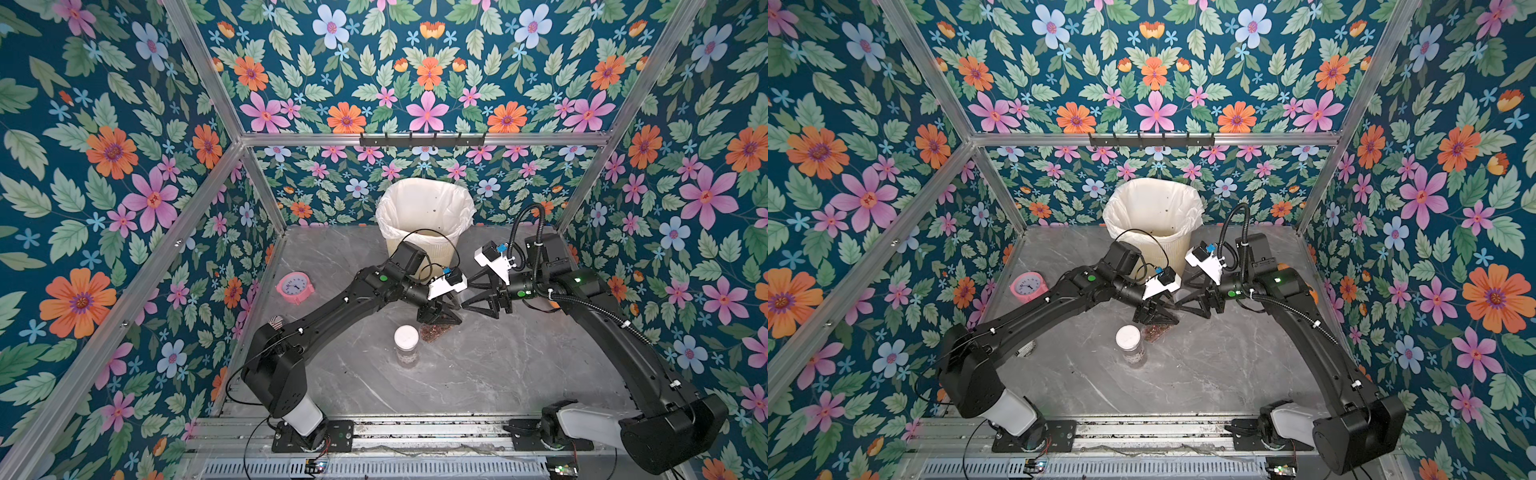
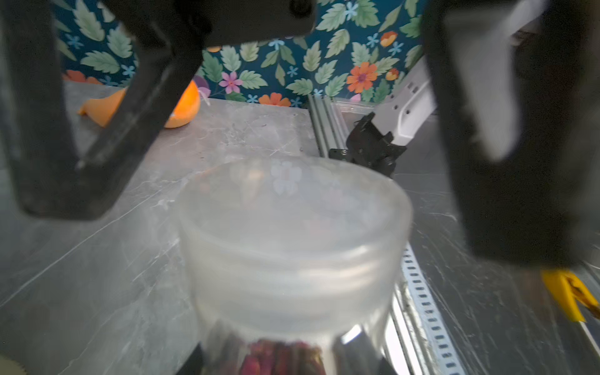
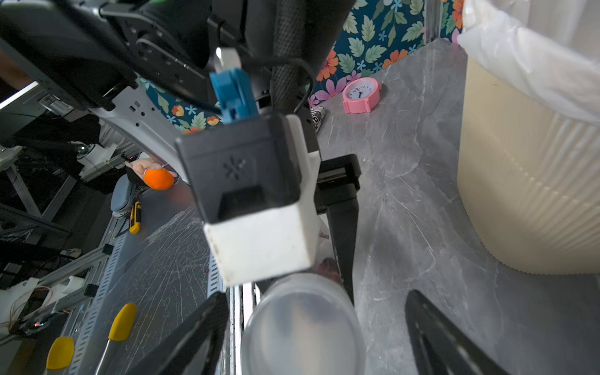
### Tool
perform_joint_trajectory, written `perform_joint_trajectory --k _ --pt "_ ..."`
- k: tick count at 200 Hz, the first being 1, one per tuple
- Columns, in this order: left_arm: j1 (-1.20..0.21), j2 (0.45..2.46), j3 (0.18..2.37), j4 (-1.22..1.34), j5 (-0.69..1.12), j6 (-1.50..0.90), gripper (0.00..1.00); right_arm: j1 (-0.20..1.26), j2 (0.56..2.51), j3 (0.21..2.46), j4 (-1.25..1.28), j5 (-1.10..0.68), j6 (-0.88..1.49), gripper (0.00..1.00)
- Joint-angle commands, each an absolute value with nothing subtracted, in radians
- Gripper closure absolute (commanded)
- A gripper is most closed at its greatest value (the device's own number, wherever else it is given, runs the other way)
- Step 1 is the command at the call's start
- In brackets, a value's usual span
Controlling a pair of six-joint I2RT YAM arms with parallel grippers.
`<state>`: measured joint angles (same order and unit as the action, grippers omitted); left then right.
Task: Empty the moldy dried flower tea in the jars
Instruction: Unscrew the lid from the jar.
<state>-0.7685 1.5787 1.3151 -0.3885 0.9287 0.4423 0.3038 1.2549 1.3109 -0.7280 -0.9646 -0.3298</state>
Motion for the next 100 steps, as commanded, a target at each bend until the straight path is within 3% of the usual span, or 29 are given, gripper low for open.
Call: perform_joint_trajectory --k 1,100 --pt "-0.767 1.553 1.274 -0.185 0.754 0.400 0.54 0.301 1.282 1.346 -0.741 -0.874 -0.220 0.14" --pt "-0.774 1.557 1.228 0.016 0.411 0.306 0.53 0.299 1.420 1.470 -0.697 -0.681 0.153 0.20"
